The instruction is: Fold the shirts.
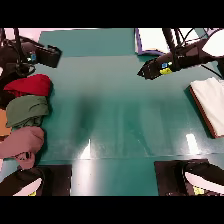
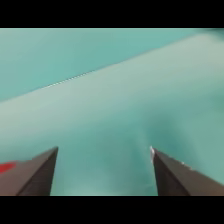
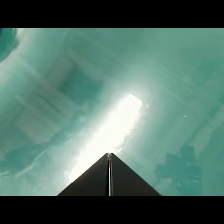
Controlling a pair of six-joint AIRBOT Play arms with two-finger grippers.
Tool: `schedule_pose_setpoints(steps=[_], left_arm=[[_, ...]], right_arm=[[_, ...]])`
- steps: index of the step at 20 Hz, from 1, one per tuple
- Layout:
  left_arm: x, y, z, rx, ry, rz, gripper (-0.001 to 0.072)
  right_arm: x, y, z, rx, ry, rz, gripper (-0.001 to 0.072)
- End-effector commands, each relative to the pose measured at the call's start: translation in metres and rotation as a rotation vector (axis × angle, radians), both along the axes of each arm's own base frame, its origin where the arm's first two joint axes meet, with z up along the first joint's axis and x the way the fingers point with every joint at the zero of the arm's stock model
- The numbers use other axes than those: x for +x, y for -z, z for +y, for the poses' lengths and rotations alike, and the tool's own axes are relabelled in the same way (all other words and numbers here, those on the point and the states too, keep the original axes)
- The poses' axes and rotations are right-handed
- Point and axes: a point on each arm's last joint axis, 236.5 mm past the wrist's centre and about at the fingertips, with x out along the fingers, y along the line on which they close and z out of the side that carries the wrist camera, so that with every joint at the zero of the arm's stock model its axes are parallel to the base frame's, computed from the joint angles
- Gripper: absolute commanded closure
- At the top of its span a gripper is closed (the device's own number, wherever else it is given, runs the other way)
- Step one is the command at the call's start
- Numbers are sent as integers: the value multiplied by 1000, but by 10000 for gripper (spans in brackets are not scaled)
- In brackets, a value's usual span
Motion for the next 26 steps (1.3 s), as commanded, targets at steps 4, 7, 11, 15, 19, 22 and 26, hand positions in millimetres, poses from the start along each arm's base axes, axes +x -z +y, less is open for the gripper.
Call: schedule_pose_setpoints(steps=[4,7,11,15,19,22,26], left_arm=[[61,162,164,55,-396,346,25],[60,244,197,14,-469,521,25],[60,289,205,16,-474,600,26],[61,277,207,20,-481,598,529],[78,175,206,5,-479,412,682],[65,17,180,8,-413,99,683],[-13,-138,100,-26,-231,-212,683]], right_arm=[[-1,-1,2,8,-2,2,691],[-1,-1,2,7,-2,1,691],[4,-5,2,18,8,-19,691],[9,-8,3,27,19,-41,690],[15,-30,0,42,33,-98,690],[23,-85,-6,50,47,-241,691],[29,-156,-28,15,99,-445,691]])
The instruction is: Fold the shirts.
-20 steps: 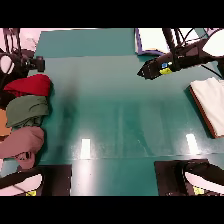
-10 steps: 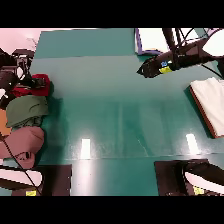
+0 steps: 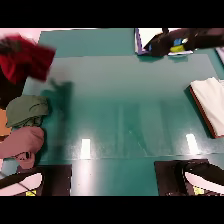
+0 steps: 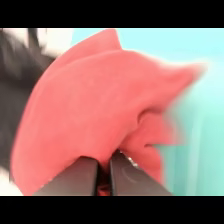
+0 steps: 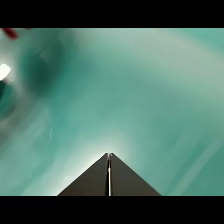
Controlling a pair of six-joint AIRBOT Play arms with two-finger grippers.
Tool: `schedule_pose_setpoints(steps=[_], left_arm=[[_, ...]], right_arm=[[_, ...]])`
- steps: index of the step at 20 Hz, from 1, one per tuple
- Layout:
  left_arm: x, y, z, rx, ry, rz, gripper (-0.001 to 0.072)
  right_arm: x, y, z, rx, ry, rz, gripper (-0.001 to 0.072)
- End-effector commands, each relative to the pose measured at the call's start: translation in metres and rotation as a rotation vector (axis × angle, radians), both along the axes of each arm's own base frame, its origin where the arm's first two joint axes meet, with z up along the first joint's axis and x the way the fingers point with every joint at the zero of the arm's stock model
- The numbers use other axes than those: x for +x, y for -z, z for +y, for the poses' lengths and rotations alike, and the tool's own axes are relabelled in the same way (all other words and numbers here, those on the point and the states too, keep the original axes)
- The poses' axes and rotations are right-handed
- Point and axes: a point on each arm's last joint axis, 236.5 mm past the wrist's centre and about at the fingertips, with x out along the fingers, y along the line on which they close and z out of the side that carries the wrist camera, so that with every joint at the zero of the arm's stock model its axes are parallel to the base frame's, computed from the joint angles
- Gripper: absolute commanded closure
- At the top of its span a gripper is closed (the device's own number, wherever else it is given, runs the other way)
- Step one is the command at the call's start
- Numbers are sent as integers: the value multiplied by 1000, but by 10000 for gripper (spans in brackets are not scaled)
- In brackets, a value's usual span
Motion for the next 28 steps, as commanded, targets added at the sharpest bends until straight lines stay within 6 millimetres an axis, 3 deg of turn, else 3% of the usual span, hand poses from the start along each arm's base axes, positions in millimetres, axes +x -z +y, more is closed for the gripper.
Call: schedule_pose_setpoints(steps=[1,2,4,7,12,13,14,15,16,18,19,20,23,24,25,28], left_arm=[[-77,-109,-66,-1,166,-217,684],[-90,-111,-88,-10,224,-208,684],[-108,-90,-137,-20,351,-115,684],[-126,-39,-227,-26,575,43,684],[-172,70,-391,13,1003,294,680],[-179,85,-417,-8,1062,320,561],[-182,97,-437,-52,1092,338,211],[-179,103,-445,-76,1092,345,130],[-169,106,-442,-75,1069,337,130],[-139,102,-416,-108,970,336,130],[-122,101,-396,-119,917,337,130],[-103,103,-373,-142,845,352,129],[-67,121,-306,-188,674,428,130],[-59,128,-286,-196,629,448,130],[-54,137,-270,-200,593,470,130],[-48,165,-239,-214,518,534,130]], right_arm=[[3,-59,-22,-35,63,-169,690],[3,-71,-28,-39,85,-200,691],[1,-91,-41,-47,132,-244,691],[-5,-101,-52,-67,165,-255,691],[-14,-92,-60,-90,179,-230,691],[-15,-91,-66,-87,193,-226,690],[-16,-89,-74,-78,220,-212,690],[-16,-86,-86,-75,254,-195,690],[-17,-79,-102,-75,294,-164,690],[-23,-48,-127,-66,339,-43,650],[-27,-24,-140,-59,363,44,528],[-33,5,-151,-46,379,147,453],[-57,108,-190,-57,445,435,411],[-70,149,-201,-52,476,543,243],[-86,187,-208,-48,492,644,154],[-145,293,-219,-20,510,914,158]])
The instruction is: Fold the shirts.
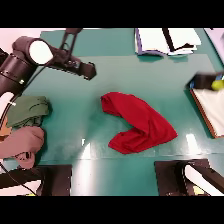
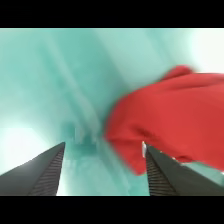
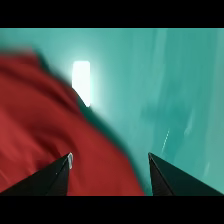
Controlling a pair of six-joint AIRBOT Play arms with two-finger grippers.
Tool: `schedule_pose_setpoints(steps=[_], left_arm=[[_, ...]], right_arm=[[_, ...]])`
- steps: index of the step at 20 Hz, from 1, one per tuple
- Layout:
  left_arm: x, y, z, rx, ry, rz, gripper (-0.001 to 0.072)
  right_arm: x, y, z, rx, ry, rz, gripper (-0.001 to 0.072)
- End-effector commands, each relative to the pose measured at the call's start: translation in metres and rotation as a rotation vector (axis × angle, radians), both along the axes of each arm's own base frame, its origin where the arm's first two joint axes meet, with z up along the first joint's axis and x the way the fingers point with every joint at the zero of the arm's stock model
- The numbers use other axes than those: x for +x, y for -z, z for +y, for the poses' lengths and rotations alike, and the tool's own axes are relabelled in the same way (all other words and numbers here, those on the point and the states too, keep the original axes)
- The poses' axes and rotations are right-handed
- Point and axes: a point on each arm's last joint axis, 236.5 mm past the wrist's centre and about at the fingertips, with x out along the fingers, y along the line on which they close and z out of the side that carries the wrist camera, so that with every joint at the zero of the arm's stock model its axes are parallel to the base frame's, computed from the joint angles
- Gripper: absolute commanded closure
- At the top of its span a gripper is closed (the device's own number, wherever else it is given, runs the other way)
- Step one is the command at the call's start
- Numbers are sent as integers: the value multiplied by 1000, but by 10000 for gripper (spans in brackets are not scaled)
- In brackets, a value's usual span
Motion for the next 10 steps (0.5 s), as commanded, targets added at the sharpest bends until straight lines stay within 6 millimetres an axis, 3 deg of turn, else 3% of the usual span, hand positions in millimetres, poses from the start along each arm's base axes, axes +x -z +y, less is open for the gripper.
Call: schedule_pose_setpoints(steps=[1,4,8,10], left_arm=[[5,31,36,9,-82,91,130],[0,52,31,-10,-82,129,130],[-1,76,25,-22,-81,192,130],[-2,86,20,-36,-80,226,129]], right_arm=[[-74,109,-5,118,66,278,161],[-103,154,5,178,78,387,163],[-104,180,17,183,42,438,170],[-98,182,24,167,-6,440,366]])
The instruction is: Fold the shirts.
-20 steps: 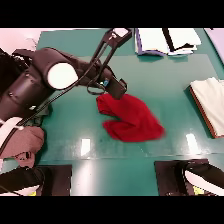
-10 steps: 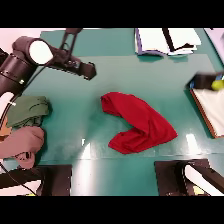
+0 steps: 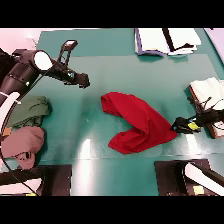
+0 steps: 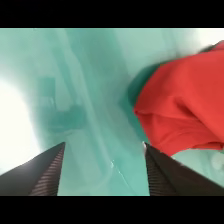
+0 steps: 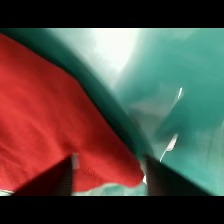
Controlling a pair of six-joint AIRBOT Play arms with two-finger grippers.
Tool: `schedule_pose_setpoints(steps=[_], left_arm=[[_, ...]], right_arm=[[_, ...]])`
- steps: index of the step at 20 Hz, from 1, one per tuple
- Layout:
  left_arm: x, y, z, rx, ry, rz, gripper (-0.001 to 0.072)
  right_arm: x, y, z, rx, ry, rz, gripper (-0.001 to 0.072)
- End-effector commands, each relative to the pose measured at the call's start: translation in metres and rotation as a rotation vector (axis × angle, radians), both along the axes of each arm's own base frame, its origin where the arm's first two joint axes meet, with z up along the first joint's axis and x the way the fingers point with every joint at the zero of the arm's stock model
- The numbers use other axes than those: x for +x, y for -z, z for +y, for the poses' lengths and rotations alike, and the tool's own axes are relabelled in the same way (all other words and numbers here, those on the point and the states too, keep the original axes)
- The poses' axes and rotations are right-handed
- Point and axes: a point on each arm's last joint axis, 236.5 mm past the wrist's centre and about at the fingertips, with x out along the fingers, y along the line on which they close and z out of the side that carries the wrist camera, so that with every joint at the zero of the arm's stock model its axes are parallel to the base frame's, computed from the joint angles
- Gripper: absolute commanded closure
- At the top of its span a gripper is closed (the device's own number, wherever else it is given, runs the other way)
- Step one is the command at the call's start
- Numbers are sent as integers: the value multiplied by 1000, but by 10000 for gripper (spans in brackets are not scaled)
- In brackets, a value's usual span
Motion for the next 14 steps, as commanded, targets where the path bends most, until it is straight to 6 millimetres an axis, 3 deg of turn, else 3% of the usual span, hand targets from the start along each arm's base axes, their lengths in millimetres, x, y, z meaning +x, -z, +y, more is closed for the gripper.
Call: schedule_pose_setpoints(steps=[1,2,8,11,14], left_arm=[[-2,19,-8,-32,-3,60,130],[-3,26,-13,-47,5,81,130],[-23,91,-55,-162,64,306,128],[-40,124,-75,-154,111,388,128],[-54,138,-92,-134,150,416,129]], right_arm=[[3,12,11,-7,-83,11,521],[7,9,11,-26,-120,-7,693],[49,-36,8,-103,-165,-185,691],[54,-48,7,-117,-164,-226,691],[55,-51,6,-122,-160,-238,691]])
